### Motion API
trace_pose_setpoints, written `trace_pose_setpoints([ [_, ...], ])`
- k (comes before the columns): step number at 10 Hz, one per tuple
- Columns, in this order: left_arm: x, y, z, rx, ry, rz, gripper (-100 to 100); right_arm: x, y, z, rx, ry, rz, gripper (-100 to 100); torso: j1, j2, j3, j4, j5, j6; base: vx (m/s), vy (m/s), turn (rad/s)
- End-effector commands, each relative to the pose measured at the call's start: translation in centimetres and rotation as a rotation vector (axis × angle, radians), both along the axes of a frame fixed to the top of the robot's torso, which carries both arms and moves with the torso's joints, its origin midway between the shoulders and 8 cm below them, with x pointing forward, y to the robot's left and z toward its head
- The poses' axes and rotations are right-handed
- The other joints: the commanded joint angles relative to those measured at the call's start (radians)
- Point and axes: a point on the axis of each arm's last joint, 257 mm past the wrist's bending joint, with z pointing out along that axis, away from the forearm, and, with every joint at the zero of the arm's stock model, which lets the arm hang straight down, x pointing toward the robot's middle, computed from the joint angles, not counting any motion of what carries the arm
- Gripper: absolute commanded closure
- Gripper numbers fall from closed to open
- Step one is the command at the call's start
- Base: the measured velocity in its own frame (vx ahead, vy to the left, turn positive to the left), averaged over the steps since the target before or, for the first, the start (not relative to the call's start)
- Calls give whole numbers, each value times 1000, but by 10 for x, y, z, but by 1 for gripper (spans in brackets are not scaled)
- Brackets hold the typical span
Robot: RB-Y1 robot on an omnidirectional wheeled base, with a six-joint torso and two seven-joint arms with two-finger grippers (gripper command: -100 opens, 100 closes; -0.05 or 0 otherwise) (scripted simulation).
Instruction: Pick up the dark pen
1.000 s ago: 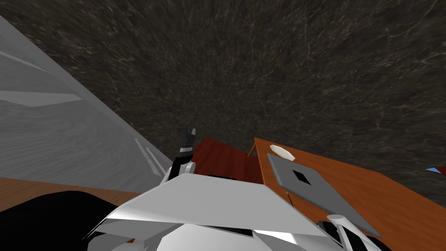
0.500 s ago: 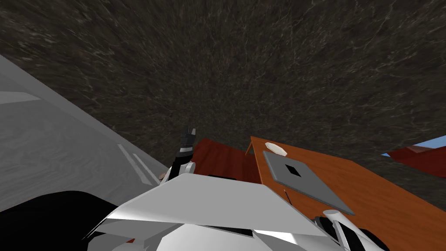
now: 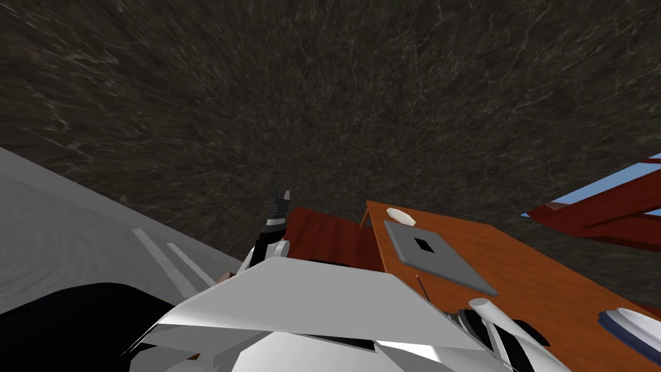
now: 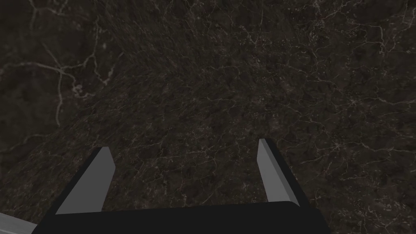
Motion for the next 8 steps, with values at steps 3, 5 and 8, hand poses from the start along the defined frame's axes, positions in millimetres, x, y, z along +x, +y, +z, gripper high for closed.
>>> trace_pose_setpoints([
  [3, 0, 0, 0, 0, 0, 0, 0, 19, 0, 5, -4, -3, 67, 100, 0, 1, 1, 1, 0, -4, 45, 9, -78],
  [5, 0, 0, 0, 0, 0, 0, 0, 30, 2, 7, -4, -3, 104, 100, 0, 0, 0, 0, 0, -1, 66, 11, -287],
  [8, 0, 0, 0, 0, 0, 0, 0, 42, 3, 10, -5, -3, 140, 100, 1, 0, 0, 0, 0, -3, 47, 16, -110],
])
